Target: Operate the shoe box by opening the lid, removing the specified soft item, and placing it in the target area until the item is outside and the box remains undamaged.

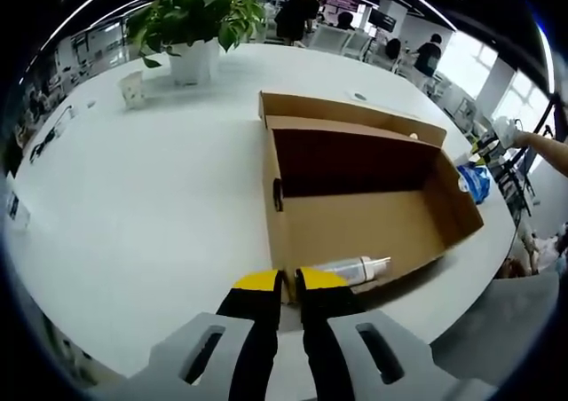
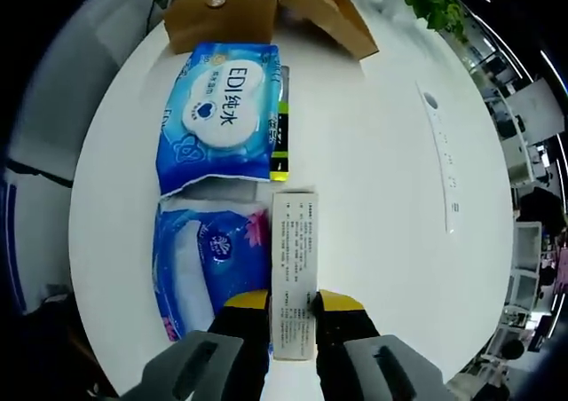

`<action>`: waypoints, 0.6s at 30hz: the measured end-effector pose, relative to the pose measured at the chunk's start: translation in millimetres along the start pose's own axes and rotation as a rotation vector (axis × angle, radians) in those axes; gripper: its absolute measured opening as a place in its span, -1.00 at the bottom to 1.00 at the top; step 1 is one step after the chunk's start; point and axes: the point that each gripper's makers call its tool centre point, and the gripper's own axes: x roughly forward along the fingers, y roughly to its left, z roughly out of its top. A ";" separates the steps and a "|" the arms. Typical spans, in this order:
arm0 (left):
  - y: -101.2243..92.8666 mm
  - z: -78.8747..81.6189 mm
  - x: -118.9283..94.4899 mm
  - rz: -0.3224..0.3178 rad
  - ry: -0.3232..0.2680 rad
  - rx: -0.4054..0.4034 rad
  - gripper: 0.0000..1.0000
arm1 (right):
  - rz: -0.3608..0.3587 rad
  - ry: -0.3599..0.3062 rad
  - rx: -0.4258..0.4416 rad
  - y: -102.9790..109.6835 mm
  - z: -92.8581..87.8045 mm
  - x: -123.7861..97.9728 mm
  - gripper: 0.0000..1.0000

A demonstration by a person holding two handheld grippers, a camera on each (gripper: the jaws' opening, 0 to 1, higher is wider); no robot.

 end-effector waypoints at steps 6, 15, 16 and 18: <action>-0.2 0.6 0.4 0.010 0.018 0.026 -0.88 | -0.053 0.000 0.025 -10.2 2.3 -2.8 -0.64; -1.9 2.1 -2.1 0.039 0.008 0.075 -0.88 | -0.114 -0.026 0.052 -15.3 12.0 -14.8 -0.56; -2.4 2.6 -2.4 0.041 0.010 0.085 -0.87 | -0.118 -0.028 0.052 -15.4 12.6 -15.4 -0.53; -5.0 3.9 -3.2 0.037 0.015 0.098 -0.81 | -0.139 -0.042 0.076 -16.7 15.8 -20.1 -0.41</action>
